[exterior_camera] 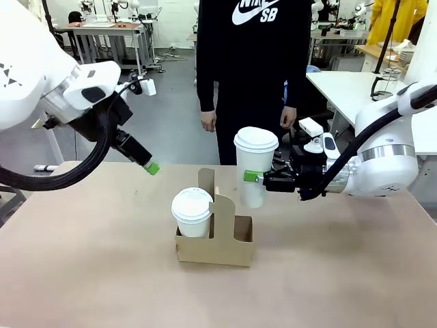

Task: Pour a drink into a cup and package it in a carrier.
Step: Insert the held 600 ml Paper Cup into the Cup Carrier.

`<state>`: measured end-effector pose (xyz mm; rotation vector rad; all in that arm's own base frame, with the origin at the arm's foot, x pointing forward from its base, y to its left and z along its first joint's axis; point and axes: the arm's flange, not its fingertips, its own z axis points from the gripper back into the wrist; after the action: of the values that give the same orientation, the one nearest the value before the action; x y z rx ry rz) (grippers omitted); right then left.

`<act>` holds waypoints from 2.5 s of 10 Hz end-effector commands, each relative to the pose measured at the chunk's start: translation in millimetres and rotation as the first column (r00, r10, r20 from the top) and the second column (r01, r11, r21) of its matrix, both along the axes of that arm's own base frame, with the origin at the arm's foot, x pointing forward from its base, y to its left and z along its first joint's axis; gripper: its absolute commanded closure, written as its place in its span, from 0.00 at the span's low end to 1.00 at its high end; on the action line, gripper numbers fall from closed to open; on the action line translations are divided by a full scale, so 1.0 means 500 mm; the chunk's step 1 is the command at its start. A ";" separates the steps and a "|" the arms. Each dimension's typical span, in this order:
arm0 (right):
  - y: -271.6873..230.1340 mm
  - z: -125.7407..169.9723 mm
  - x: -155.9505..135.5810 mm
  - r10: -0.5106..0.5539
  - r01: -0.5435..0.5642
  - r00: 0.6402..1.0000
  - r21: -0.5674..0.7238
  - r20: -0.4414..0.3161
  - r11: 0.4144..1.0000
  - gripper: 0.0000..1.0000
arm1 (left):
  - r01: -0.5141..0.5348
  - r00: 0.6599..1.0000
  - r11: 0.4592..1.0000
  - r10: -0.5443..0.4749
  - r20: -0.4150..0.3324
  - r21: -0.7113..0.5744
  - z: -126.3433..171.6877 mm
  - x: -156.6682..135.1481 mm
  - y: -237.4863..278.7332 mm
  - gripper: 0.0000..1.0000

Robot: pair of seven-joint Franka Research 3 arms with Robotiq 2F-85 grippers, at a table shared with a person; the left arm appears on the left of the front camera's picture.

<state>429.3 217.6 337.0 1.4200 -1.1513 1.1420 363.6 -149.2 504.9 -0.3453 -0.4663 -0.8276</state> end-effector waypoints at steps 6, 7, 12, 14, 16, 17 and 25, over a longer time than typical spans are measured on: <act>0.046 -0.054 -0.008 0.177 -0.180 0.982 0.055 0.060 0.982 0.19 | 0.074 0.990 0.982 -0.051 0.129 -0.176 -0.116 0.057 0.218 0.00; 0.050 -0.064 -0.008 0.172 -0.176 0.983 0.061 0.062 0.983 0.19 | -0.012 0.998 0.995 0.018 0.062 -0.101 -0.078 0.054 0.209 0.00; 0.056 -0.116 -0.010 0.151 -0.156 0.987 0.082 0.059 0.984 0.19 | -0.012 0.998 0.995 0.018 0.062 -0.101 -0.078 0.054 0.209 0.00; 0.060 -0.137 -0.013 0.159 -0.163 0.986 0.072 0.053 0.984 0.19 | -0.012 0.998 0.995 0.018 0.062 -0.101 -0.078 0.054 0.209 0.00; 0.066 -0.158 -0.017 0.156 -0.162 0.986 0.088 0.065 0.983 0.19 | -0.012 0.998 0.995 0.018 0.062 -0.101 -0.078 0.054 0.209 0.00; 0.070 -0.159 -0.023 0.139 -0.148 0.987 0.102 0.083 0.984 0.19 | -0.012 0.998 0.995 0.018 0.062 -0.101 -0.078 0.054 0.209 0.00; 0.065 -0.221 -0.016 0.145 -0.147 0.989 0.055 0.031 0.988 0.19 | -0.012 0.998 0.995 0.018 0.062 -0.101 -0.078 0.054 0.209 0.00</act>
<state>415.5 247.2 227.2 1.5624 -1.1141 1.2122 390.4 -43.3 464.8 -0.3943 -0.5718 -0.8153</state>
